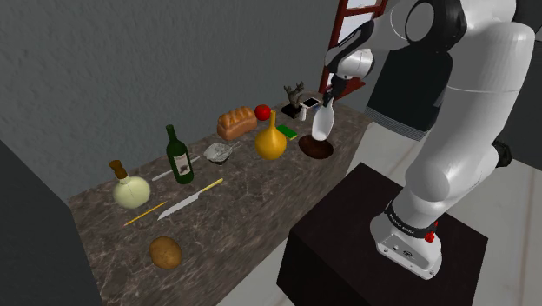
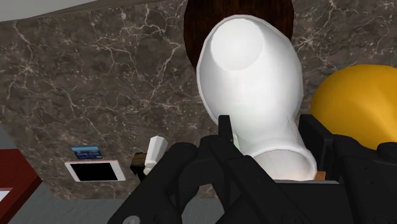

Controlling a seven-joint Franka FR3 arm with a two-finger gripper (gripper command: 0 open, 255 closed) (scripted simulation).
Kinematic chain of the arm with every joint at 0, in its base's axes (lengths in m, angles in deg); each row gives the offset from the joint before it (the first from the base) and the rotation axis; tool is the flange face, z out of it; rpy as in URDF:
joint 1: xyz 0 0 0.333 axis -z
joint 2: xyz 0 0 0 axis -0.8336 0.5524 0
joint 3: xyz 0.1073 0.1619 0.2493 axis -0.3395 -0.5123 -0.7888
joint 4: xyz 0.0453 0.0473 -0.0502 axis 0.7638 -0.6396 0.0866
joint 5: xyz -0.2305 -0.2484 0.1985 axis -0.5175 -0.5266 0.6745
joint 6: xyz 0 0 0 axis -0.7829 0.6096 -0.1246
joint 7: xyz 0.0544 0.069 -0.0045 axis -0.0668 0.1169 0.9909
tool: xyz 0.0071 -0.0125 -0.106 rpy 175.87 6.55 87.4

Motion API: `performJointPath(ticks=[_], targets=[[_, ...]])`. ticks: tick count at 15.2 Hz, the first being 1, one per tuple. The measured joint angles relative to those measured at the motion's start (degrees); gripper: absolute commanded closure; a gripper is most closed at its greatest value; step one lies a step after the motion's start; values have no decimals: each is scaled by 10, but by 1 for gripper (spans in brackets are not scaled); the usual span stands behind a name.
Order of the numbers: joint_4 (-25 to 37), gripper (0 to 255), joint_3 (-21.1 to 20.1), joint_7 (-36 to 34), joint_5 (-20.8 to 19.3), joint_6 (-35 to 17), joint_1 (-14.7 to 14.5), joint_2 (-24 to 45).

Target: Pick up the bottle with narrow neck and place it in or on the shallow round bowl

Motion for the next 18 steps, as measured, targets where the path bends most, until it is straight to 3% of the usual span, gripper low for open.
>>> performJointPath(ticks=[12, 18], targets=[[-7, 255, -29, 42, 50, -70, 21, 68], [-7, 255, -33, 47, 56, -80, 24, 77]])
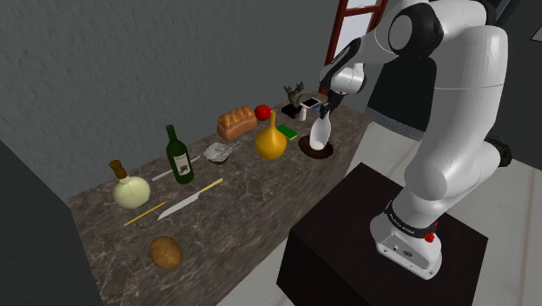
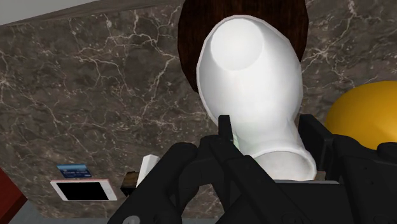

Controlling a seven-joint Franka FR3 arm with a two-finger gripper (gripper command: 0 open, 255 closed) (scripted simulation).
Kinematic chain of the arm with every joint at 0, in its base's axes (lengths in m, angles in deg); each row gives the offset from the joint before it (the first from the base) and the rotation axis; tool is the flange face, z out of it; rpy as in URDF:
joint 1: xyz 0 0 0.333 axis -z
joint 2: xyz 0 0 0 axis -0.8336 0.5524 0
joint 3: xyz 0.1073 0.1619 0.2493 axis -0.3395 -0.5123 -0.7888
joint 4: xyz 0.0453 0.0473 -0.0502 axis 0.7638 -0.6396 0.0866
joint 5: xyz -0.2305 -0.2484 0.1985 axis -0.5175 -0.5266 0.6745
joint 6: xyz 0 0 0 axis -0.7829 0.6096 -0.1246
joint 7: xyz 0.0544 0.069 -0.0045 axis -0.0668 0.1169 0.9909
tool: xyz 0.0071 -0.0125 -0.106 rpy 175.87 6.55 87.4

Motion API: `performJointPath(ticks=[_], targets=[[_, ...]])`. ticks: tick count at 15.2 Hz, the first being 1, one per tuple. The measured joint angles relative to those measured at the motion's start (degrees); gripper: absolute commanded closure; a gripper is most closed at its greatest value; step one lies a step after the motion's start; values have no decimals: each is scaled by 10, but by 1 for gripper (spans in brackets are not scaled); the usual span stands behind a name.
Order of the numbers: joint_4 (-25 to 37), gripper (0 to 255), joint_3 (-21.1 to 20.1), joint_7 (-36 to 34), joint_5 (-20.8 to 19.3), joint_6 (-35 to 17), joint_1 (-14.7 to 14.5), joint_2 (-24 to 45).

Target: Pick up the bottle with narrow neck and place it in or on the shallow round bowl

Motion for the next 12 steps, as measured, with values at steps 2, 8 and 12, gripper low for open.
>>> performJointPath(ticks=[2, 8, 12], targets=[[0, 255, 0, 0, 0, 0, 0, 0], [0, 0, 0, 0, 0, 0, 0, 0], [-13, 0, 16, -15, -21, 24, -11, -39]])
